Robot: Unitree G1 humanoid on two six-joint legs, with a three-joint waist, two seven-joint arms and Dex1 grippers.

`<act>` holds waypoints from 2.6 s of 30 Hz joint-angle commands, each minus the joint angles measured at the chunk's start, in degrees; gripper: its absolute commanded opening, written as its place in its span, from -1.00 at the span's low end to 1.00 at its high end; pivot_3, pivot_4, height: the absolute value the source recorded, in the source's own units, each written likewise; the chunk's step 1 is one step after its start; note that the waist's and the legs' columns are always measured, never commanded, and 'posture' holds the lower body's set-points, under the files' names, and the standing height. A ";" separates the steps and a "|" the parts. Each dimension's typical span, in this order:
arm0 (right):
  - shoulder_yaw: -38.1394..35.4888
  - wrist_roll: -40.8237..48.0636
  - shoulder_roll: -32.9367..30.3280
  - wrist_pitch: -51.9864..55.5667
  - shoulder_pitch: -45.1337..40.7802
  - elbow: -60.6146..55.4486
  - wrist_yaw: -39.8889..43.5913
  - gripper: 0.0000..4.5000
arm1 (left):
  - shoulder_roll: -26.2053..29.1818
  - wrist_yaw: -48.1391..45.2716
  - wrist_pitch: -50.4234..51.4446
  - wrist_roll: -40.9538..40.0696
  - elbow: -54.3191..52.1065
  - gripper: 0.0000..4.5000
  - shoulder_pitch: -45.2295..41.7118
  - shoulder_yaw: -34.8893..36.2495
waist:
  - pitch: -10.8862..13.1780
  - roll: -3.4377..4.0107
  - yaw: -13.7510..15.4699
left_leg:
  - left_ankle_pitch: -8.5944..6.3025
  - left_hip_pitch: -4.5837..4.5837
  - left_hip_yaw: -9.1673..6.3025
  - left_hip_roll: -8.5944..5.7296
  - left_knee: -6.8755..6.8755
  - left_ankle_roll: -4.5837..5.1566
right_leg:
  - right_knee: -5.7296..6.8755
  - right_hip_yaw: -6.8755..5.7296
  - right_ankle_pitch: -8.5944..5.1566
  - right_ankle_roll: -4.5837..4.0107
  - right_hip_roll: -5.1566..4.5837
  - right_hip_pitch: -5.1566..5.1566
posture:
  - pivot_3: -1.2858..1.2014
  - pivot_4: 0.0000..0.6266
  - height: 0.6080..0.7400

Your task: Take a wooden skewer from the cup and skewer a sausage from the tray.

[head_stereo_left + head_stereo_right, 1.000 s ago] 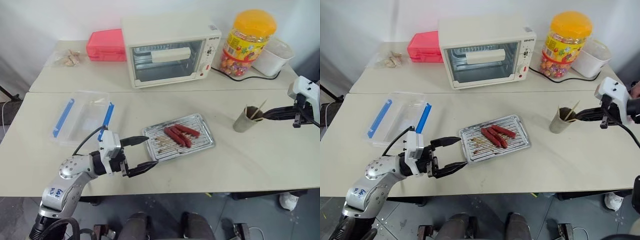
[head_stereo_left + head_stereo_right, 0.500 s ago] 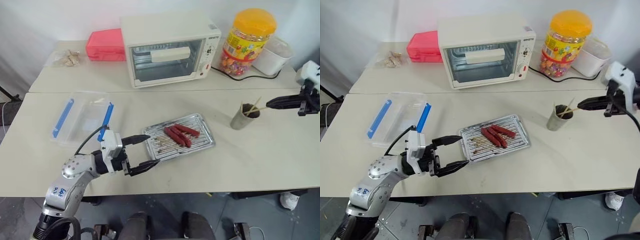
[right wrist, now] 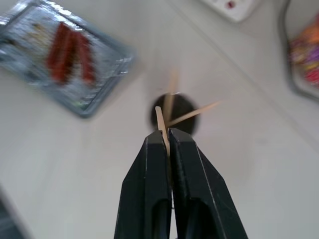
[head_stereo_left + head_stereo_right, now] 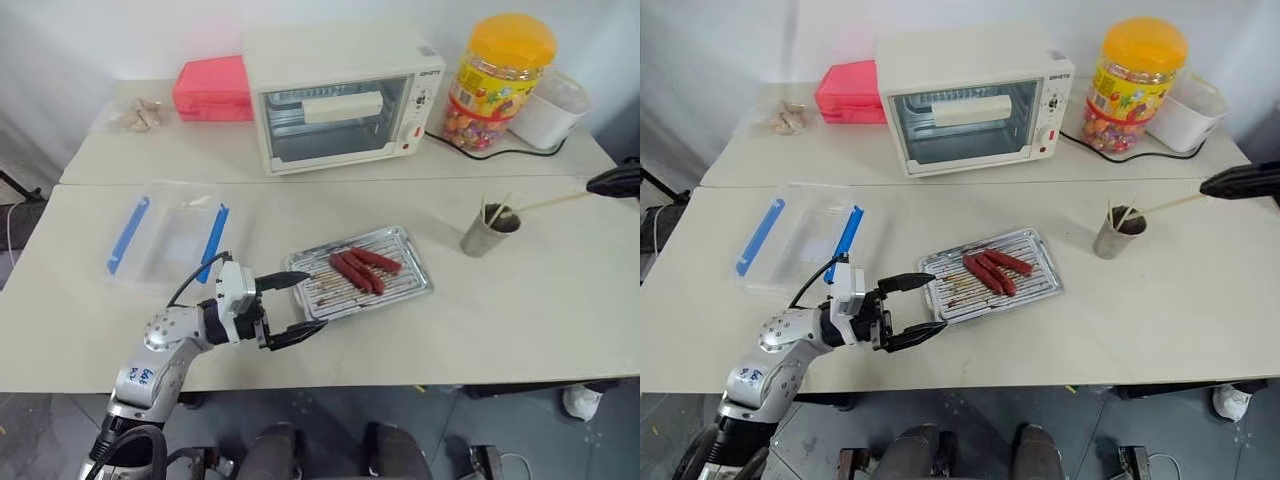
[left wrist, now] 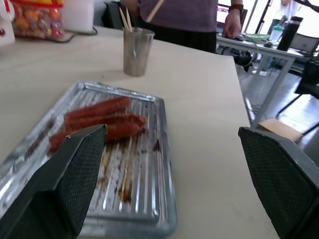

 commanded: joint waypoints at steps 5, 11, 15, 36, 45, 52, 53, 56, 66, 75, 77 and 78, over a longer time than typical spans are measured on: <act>-12.70 19.23 3.35 19.17 6.06 -13.16 1.90 -1.00 | 3.37 -3.56 5.02 -5.81 -1.67 1.00 -0.74 3.41 | -0.01 -0.06 -0.22 | -0.01 -0.01 0.01 0.07 0.03 -0.01 | 0.02 0.03 0.00 0.00 0.02 -0.02 | 0.03 -0.52 1.00; -17.99 27.06 19.66 22.83 16.63 -25.76 -8.06 -1.00 | 2.26 -0.68 7.94 -8.61 -4.16 1.00 -1.70 5.15 | 0.02 -0.21 0.23 | -0.02 -0.06 -0.05 0.02 0.20 -0.02 | 0.25 0.01 0.01 0.00 -0.01 -0.06 | 0.03 -0.52 1.00; -16.35 28.64 32.84 21.50 20.40 -30.72 -14.60 -1.00 | 1.23 1.73 11.92 -11.42 -6.03 1.00 -2.97 4.83 | 0.04 -0.35 0.18 | -0.02 -0.12 -0.27 -0.06 0.29 -0.02 | 0.60 -0.08 0.01 0.00 -0.02 -0.14 | 0.03 -0.52 1.00; -13.41 26.51 48.04 19.75 22.72 -34.05 -22.65 -1.00 | 2.26 2.89 23.37 -20.57 -9.93 1.00 -5.53 4.32 | 0.04 -0.40 -0.08 | -0.02 -0.12 -0.29 -0.07 0.30 -0.02 | 0.82 -0.09 0.01 0.00 0.01 -0.25 | 0.03 -0.52 1.00; -11.86 25.11 48.26 18.76 23.41 -34.12 -21.80 -1.00 | 2.57 2.15 23.49 -20.33 -9.77 -0.11 -5.31 4.10 | 0.04 -0.40 -0.10 | -0.02 -0.12 -0.27 -0.07 0.30 -0.02 | 0.82 -0.10 0.01 0.00 0.01 -0.26 | 0.03 -0.52 1.00; -12.08 24.98 49.28 18.53 22.88 -33.64 -22.14 -1.00 | 1.62 3.54 23.01 -19.53 -10.04 -0.99 -4.82 3.78 | 0.04 -0.40 -0.09 | -0.02 -0.12 -0.27 -0.07 0.30 -0.02 | 0.81 -0.09 0.01 0.00 0.01 -0.26 | 0.03 -0.52 1.00; -12.09 24.99 49.28 18.56 22.87 -33.60 -22.13 -1.00 | 1.45 3.85 23.13 -19.57 -10.17 -0.99 -4.71 3.73 | 0.04 -0.40 -0.08 | -0.02 -0.12 -0.27 -0.07 0.30 -0.02 | 0.82 -0.09 0.01 0.00 0.01 -0.26 | 0.03 -0.52 1.00; -12.10 25.18 49.09 19.08 22.72 -33.39 -22.04 -1.00 | 1.26 4.36 23.37 -19.73 -10.33 -0.99 -4.57 3.75 | 0.04 -0.40 -0.07 | -0.02 -0.12 -0.27 -0.07 0.30 -0.02 | 0.81 -0.09 0.01 0.00 0.01 -0.26 | 0.03 -0.52 1.00; -13.40 22.59 46.12 19.40 22.37 -30.65 -22.76 -0.09 | 1.13 4.75 22.25 -19.15 -9.45 -1.00 -4.38 4.77 | 0.04 -0.40 0.01 | -0.02 -0.12 -0.27 -0.07 0.29 -0.02 | 0.81 -0.08 0.01 0.00 0.01 -0.26 | 0.03 -0.52 1.00; -20.62 13.01 38.28 4.80 32.78 -31.72 -20.92 0.98 | 5.07 4.83 15.43 -15.22 -9.54 -1.00 5.49 13.95 | 0.06 -0.43 -0.03 | -0.02 -0.12 -0.16 -0.05 0.20 -0.02 | 0.75 -0.09 0.01 0.00 0.01 -0.33 | 0.03 -0.52 1.00; -22.33 9.65 37.42 -0.22 36.42 -31.81 -21.35 0.98 | 4.74 6.04 12.82 -13.92 -9.41 -1.00 7.69 16.58 | 0.08 -0.46 0.12 | -0.02 -0.12 -0.05 -0.04 0.20 -0.01 | 0.68 -0.08 0.01 0.00 0.01 -0.32 | 0.03 -0.52 1.00; -23.71 5.69 38.52 -6.57 38.37 -31.12 -23.62 0.98 | 4.09 7.46 10.81 -12.53 -9.44 -1.00 8.88 18.23 | 0.07 -0.48 0.19 | -0.02 -0.12 -0.04 -0.03 0.24 -0.01 | 0.68 -0.08 0.01 0.00 0.01 -0.31 | 0.03 -0.52 1.00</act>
